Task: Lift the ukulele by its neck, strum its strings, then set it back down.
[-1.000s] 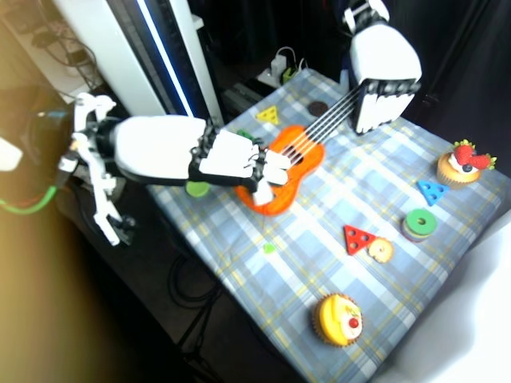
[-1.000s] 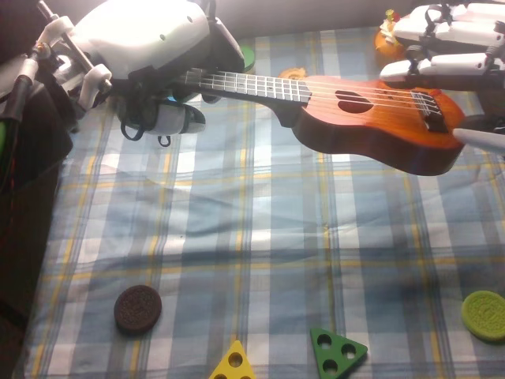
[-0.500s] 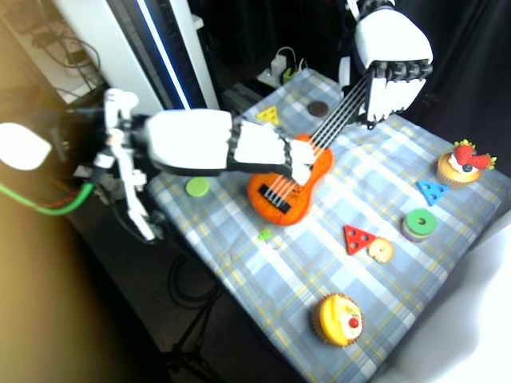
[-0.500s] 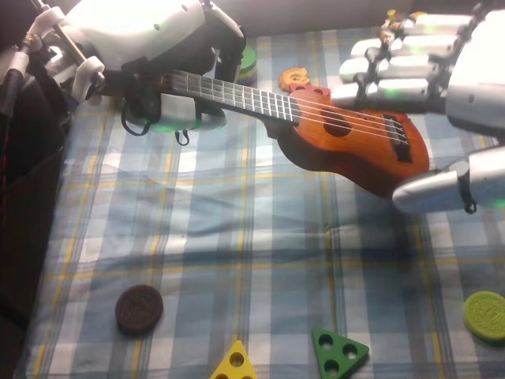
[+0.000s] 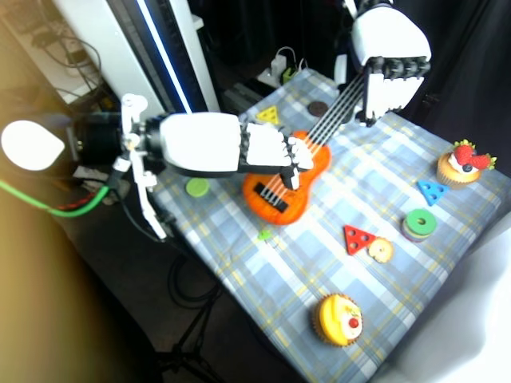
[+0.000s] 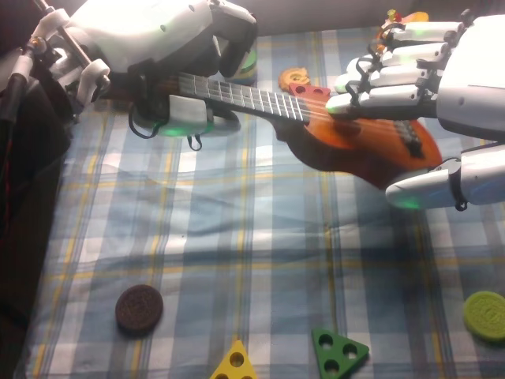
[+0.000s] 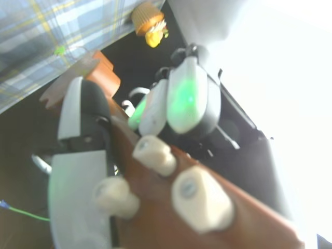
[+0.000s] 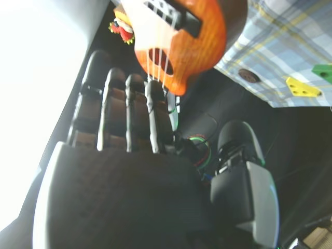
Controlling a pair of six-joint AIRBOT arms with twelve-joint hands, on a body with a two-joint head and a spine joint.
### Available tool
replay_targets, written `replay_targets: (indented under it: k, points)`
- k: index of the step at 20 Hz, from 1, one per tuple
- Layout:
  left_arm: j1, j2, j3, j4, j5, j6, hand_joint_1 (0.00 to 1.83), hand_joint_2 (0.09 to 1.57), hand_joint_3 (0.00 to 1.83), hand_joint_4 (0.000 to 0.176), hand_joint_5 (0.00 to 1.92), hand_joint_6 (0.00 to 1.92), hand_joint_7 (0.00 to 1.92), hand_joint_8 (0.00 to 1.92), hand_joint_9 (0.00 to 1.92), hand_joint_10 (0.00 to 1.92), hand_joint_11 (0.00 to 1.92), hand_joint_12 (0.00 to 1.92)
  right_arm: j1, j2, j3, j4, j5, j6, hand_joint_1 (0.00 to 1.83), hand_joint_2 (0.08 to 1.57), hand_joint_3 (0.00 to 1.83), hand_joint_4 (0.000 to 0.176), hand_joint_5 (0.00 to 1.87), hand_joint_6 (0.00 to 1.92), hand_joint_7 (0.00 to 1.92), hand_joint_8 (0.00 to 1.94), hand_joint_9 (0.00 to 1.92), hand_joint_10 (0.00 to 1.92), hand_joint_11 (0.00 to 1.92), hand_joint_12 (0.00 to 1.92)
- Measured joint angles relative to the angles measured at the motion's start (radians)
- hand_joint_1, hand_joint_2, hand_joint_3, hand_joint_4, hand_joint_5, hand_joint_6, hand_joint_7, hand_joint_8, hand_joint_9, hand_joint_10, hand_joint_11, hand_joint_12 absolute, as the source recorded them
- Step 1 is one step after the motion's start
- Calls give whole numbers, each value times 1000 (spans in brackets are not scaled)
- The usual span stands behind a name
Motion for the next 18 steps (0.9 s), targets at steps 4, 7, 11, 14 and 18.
replay_targets:
  k: [4, 7, 11, 14, 18]
  points:
    - [0, 10, -11, 11, -5, 4, 1094, 850, 818, 0, 796, 1582, 1337, 1921, 1521, 1921, 1546, 1921, 0, -34, 26, -30, -8, 62, 79, 1361, 6, 0, 494, 164, 538, 502, 308, 1210, 54, 1890]
    - [1, 10, -12, 10, -6, 4, 1313, 964, 361, 0, 953, 1907, 1341, 1921, 1531, 1921, 1571, 1921, 0, -39, 31, -90, -8, 144, 35, 1439, 3, 0, 606, 189, 785, 498, 520, 1022, 84, 1713]
    - [2, 10, -12, -9, -23, 0, 1137, 932, 626, 0, 793, 1638, 1328, 1921, 1539, 1921, 1554, 1921, 0, -7, 9, -71, 71, 179, 137, 1445, 0, 0, 739, 128, 656, 660, 572, 1276, 182, 1781]
    - [5, 10, -2, -40, -27, 0, 1093, 848, 850, 0, 781, 1592, 1327, 1921, 1569, 1921, 1614, 1921, 0, 23, -18, -21, 135, 149, 142, 1437, 0, 0, 761, 75, 624, 735, 575, 1299, 186, 1805]
    - [31, 10, 11, -97, -36, 0, 1134, 1173, 49, 0, 824, 1266, 1327, 1921, 1559, 1921, 1614, 1921, 0, 98, -59, 106, 192, 14, 332, 1392, 0, 0, 778, 46, 675, 218, 544, 890, 98, 1494]
